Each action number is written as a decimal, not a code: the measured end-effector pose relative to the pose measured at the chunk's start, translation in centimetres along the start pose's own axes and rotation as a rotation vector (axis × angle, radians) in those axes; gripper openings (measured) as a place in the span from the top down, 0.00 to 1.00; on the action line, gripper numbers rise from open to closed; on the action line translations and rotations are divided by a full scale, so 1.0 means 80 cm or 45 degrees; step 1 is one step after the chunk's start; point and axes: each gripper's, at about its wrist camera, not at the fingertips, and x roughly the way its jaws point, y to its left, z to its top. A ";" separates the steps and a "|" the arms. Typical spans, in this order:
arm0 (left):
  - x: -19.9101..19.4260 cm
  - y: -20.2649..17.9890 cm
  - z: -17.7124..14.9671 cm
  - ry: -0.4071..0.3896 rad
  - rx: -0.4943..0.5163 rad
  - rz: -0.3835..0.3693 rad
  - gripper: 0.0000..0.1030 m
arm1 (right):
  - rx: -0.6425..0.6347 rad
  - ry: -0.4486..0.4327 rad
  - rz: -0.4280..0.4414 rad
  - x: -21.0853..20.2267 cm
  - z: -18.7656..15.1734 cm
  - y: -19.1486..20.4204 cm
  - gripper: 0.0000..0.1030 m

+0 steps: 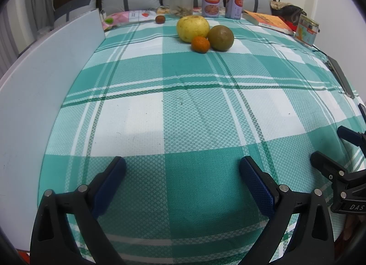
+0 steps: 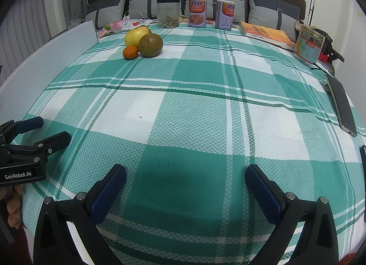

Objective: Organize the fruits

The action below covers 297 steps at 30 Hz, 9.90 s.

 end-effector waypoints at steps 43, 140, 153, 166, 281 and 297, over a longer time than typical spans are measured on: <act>0.001 0.051 0.094 0.027 -0.006 -0.253 0.72 | -0.002 0.009 0.009 0.001 0.003 -0.001 0.00; 0.013 0.054 0.042 0.097 0.120 -0.120 0.63 | 0.061 0.165 0.286 -0.009 0.064 -0.020 0.01; -0.063 0.083 0.059 0.144 -0.036 -0.298 0.74 | -0.081 0.441 0.288 0.038 0.142 0.039 0.53; -0.196 0.334 0.156 -0.067 -0.346 -0.133 0.73 | -0.347 0.236 0.855 -0.083 0.299 0.327 0.53; 0.068 0.078 0.284 0.092 -0.126 -0.216 0.04 | 0.060 0.054 -0.040 0.023 0.032 -0.024 0.00; 0.281 0.073 0.435 0.016 0.007 0.018 0.27 | 0.061 0.054 -0.040 0.024 0.033 -0.024 0.00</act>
